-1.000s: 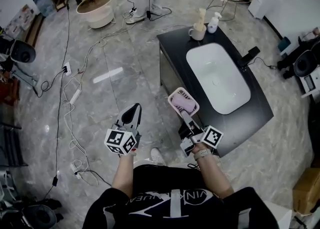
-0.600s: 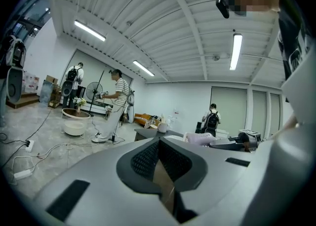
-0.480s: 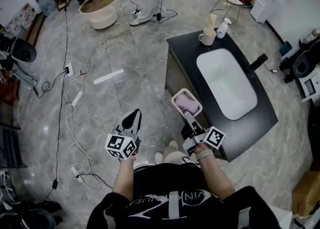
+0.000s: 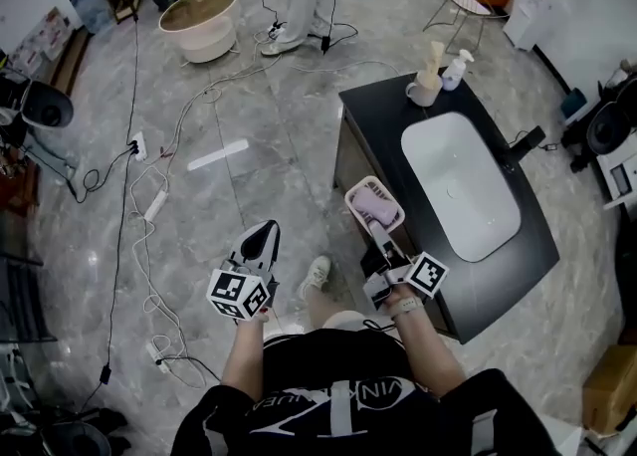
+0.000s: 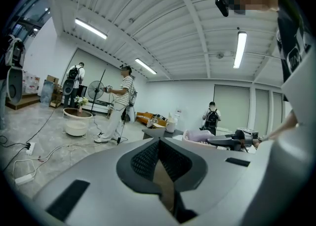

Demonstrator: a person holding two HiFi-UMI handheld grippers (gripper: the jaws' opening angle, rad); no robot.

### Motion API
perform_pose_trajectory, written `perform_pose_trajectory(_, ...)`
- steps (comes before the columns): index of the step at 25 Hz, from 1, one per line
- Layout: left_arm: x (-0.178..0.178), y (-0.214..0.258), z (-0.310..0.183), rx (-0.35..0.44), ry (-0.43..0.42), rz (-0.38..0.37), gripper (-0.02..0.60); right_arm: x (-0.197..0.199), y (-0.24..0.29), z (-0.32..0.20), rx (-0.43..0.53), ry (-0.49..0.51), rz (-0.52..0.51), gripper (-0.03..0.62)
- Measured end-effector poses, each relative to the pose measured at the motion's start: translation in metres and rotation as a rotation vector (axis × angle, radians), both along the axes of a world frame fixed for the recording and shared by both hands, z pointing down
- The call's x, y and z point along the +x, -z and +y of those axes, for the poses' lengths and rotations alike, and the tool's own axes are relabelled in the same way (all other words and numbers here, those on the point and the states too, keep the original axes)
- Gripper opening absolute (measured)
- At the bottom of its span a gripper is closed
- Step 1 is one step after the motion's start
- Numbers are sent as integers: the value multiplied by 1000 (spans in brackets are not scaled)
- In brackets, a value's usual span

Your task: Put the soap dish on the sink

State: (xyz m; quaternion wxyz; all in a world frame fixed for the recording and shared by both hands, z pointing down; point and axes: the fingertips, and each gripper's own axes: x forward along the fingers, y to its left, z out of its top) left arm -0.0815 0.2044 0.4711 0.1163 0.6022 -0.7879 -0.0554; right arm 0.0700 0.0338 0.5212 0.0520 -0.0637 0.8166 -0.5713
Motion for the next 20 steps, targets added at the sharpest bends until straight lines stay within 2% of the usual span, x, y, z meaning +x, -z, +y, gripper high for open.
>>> perform_pose_trajectory(11, -59, 8, -83, 1, -130, -18, 14, -66, 2, -43, -6, -53, 0, 84)
perform_pose_trajectory(20, -90, 6, -132, -41, -222, 3, 14, -91, -8, -84, -36, -143, 31, 84)
